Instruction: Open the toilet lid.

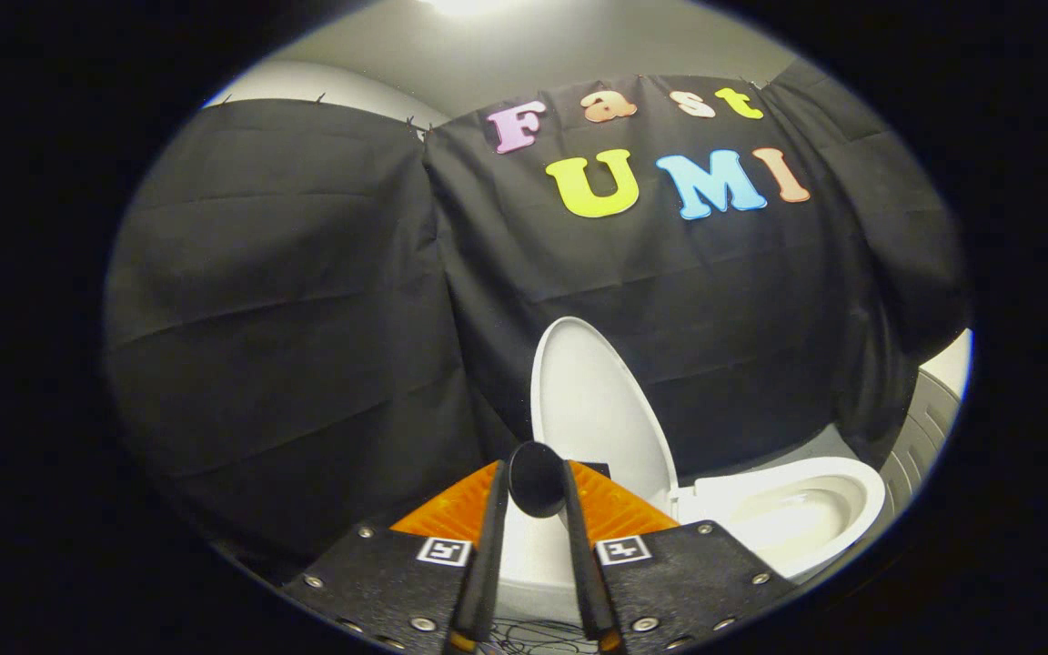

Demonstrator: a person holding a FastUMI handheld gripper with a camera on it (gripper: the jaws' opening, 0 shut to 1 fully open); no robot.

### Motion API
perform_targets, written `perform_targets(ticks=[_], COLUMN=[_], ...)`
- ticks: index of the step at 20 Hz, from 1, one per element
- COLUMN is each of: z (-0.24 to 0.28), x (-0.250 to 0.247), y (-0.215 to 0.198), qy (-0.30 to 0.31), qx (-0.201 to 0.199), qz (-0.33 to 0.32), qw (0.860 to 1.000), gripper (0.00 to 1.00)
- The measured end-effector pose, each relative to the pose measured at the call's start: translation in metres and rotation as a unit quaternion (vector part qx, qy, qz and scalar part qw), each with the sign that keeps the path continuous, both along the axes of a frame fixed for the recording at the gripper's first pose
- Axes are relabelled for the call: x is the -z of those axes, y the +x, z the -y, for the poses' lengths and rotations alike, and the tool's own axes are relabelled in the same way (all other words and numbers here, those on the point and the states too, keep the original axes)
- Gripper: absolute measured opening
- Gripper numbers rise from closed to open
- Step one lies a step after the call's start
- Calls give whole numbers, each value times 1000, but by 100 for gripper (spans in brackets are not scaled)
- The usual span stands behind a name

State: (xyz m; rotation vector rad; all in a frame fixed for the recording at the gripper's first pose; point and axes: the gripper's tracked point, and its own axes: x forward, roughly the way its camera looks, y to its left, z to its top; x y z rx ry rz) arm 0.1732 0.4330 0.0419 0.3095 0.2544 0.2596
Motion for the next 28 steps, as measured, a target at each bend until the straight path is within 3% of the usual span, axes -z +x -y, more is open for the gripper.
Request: perform_targets(ticks=[4,22,28], z=[33,209,270], x=[-28,-77,-68], y=[-22,-75,-86], qy=[-25,-63,-98], qx=[4,37,75], qz=[54,119,130], qw=[998,990,984], gripper=[96,96,96])
